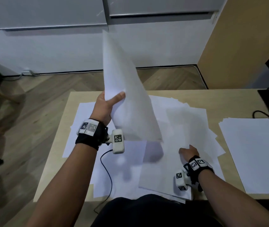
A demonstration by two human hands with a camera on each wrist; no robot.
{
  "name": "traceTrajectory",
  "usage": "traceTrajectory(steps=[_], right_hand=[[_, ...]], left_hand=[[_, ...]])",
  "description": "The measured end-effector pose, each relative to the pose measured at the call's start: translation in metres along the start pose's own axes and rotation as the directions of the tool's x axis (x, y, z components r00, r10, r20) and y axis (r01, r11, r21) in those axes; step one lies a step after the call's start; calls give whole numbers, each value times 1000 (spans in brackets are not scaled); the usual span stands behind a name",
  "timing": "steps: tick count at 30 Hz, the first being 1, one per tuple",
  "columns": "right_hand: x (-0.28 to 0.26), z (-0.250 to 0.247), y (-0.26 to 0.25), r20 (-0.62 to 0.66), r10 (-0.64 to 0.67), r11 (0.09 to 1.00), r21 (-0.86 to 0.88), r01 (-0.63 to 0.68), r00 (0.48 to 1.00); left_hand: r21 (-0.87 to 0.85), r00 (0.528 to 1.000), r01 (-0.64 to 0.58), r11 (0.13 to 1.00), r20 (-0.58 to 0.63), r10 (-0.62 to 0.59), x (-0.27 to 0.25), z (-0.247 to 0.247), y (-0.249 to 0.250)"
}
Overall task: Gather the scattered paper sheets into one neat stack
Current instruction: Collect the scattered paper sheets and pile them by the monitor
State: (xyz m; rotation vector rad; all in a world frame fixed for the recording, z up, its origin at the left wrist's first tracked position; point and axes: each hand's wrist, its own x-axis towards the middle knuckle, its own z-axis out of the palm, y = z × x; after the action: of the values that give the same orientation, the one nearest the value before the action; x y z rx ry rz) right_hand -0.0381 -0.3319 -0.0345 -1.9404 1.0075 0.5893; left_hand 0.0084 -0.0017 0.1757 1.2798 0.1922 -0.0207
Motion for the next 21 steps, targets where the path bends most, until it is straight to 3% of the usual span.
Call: traceTrajectory(steps=[3,6,10,14,19,21], right_hand=[[-1,-6,5,-2,20,998,65,-20,1000],[1,-10,6,-11,28,982,187,-25,1000],[3,-13,6,1,23,989,148,-23,1000],[7,-9,8,-31,3,982,191,3,1000],[15,7,14,63,56,829,553,-82,996],[20,12,17,114,25,761,642,-93,993]], left_hand=[[-129,998,3,992,-65,-12,8,3,-24],[-47,962,132,990,-233,-140,3,-4,-78],[76,827,439,895,-423,-370,-21,-18,-162],[123,711,603,788,-531,-461,-37,-31,-210],[217,661,689,692,-579,-477,-49,-19,-216],[261,624,752,606,-577,-527,-50,-12,-217]])
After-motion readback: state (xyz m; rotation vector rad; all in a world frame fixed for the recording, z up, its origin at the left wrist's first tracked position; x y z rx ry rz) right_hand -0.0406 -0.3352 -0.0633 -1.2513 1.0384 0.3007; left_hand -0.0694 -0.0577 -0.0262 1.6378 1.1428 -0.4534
